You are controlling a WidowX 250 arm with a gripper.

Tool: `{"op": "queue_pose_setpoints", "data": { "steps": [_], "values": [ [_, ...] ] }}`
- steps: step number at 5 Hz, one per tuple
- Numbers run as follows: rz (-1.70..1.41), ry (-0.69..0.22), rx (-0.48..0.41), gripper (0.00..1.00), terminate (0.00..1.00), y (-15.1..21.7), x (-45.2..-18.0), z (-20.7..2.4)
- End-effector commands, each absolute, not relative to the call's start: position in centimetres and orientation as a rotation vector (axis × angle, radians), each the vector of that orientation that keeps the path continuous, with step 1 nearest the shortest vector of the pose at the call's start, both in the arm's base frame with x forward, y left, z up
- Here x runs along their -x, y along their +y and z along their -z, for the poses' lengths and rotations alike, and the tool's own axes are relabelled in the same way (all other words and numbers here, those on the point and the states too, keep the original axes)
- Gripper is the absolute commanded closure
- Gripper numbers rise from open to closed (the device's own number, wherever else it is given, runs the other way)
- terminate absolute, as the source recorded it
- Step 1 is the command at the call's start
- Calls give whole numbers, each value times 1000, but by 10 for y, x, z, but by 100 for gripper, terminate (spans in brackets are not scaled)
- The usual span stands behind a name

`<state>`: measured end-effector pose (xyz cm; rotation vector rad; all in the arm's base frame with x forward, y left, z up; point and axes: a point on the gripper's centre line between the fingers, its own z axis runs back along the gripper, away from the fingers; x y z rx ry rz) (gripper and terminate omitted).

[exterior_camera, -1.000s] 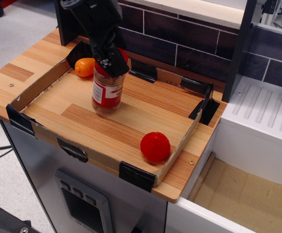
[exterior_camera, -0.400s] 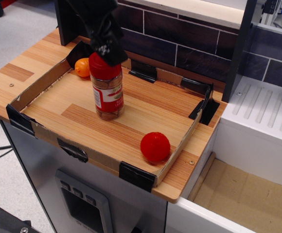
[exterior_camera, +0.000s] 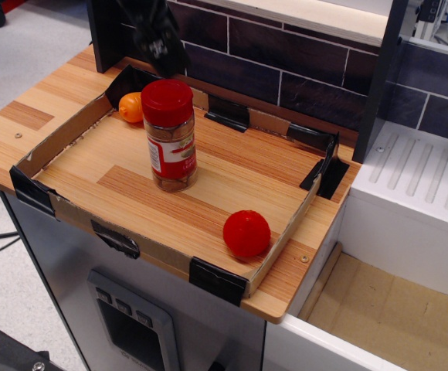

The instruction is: Upright basil bottle

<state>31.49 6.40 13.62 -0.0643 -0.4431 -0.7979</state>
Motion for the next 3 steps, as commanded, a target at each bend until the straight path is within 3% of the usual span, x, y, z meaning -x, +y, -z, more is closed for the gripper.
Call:
{"op": "queue_pose_setpoints", "data": {
  "steps": [1, 2, 3],
  "values": [
    [754, -403, -67, 0, 0, 59, -327, -166],
    [754, -403, -67, 0, 0, 59, -327, -166],
    [754, -403, -67, 0, 100, 59, -327, -166]
  ]
}}
